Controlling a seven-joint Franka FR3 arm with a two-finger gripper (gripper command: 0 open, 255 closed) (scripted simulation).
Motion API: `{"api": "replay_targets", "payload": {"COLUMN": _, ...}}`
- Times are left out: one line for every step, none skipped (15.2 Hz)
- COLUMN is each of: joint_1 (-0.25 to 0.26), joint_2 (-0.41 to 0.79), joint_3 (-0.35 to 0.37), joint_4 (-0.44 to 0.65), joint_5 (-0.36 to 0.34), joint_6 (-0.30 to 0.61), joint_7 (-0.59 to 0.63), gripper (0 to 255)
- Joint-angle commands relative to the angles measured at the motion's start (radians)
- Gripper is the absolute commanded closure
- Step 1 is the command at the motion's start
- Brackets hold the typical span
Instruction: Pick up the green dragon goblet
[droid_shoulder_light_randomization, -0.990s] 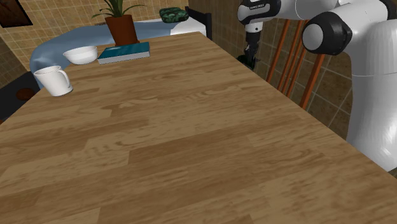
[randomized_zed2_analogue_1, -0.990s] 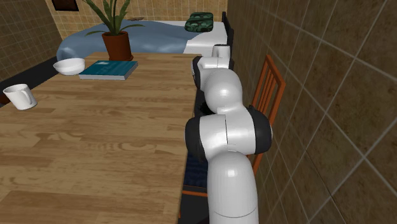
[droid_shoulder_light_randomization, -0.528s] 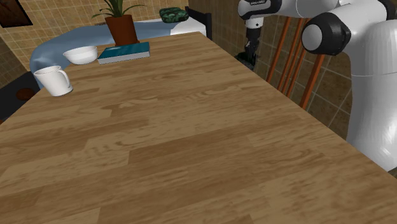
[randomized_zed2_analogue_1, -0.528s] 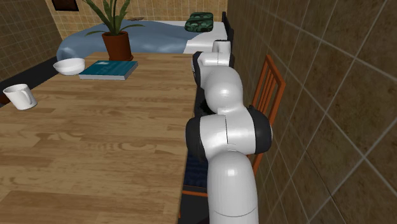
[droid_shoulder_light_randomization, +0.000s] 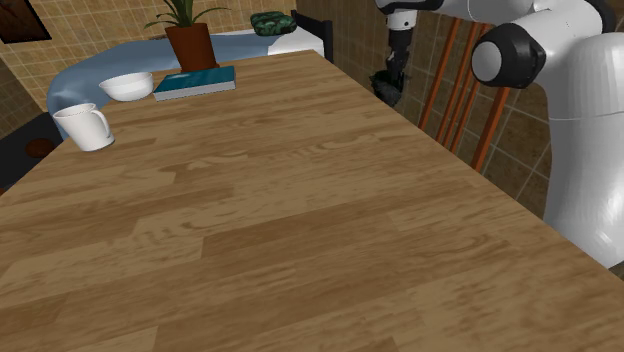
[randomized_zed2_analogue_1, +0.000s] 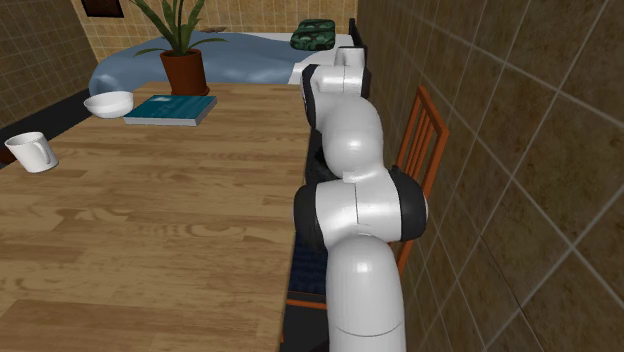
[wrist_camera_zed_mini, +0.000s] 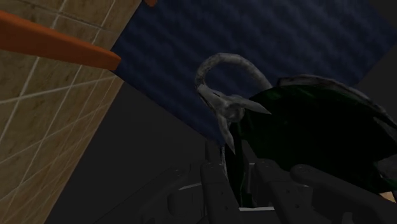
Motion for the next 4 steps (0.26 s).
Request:
{"api": "replay_targets", "payload": {"joint_1": -0.007, "joint_2": 0.012, "joint_3": 0.0, "joint_4": 0.049, "joint_5": 0.004, "joint_6": -0.036, "joint_7": 0.001, "gripper": 255}}
{"api": "replay_targets", "payload": {"joint_1": -0.012, "joint_2": 0.019, "joint_3": 0.001, "joint_4": 0.074, "joint_5": 0.006, "joint_6": -0.054, "joint_7": 0.001, "gripper": 255}}
{"api": "replay_targets", "payload": {"joint_1": -0.012, "joint_2": 0.02, "joint_3": 0.001, "joint_4": 0.079, "joint_5": 0.006, "joint_6": -0.057, "joint_7": 0.001, "gripper": 255}}
{"api": "replay_targets", "payload": {"joint_1": -0.012, "joint_2": 0.02, "joint_3": 0.001, "joint_4": 0.078, "joint_5": 0.006, "joint_6": -0.057, "joint_7": 0.001, "gripper": 255}}
